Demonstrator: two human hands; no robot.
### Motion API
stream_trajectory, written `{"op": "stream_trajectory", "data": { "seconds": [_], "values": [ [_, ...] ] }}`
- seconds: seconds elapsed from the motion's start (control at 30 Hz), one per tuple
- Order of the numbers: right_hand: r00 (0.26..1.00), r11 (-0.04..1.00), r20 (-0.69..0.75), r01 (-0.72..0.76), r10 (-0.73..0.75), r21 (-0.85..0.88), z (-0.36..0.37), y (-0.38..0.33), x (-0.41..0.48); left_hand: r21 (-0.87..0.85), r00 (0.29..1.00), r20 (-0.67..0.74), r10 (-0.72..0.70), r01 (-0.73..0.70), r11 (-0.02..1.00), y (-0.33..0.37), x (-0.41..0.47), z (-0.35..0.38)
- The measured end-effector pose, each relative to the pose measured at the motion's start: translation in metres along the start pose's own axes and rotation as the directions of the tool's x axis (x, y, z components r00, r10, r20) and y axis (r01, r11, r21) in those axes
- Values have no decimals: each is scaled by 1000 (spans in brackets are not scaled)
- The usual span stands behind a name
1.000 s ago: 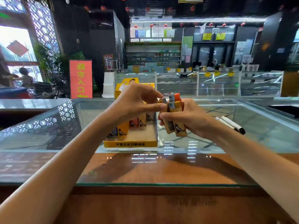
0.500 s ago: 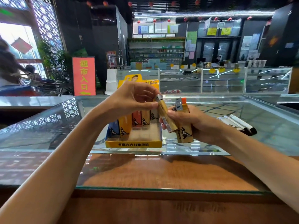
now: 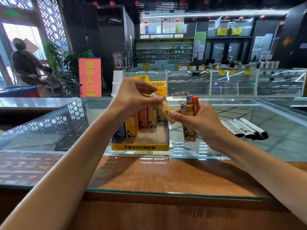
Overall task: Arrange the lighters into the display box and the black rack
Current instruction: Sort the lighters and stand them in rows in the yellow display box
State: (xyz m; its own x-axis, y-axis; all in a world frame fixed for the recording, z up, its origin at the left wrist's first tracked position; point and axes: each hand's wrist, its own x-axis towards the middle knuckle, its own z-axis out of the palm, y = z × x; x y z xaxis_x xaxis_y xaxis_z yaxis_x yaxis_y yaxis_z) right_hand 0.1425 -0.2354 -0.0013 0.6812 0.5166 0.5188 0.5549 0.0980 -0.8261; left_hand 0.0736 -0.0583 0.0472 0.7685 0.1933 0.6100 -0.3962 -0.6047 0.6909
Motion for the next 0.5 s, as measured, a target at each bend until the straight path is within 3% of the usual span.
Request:
{"op": "stream_trajectory", "data": {
  "seconds": [0.1,0.23,0.33,0.5],
  "values": [
    [998,999,-38,-40,40,13,-3,3,1,32,995,-94,18,-15,999,-2,8,-7],
    [996,997,-52,-80,79,-19,-9,7,0,123,991,-99,91,-78,989,-6,12,-10],
    [995,995,-49,-91,89,-32,-11,9,-1,239,986,-50,160,-143,960,-10,11,-14],
    [994,993,-10,-112,111,-27,-10,8,0,272,983,92,160,-179,945,-16,4,-11]
  ]
}}
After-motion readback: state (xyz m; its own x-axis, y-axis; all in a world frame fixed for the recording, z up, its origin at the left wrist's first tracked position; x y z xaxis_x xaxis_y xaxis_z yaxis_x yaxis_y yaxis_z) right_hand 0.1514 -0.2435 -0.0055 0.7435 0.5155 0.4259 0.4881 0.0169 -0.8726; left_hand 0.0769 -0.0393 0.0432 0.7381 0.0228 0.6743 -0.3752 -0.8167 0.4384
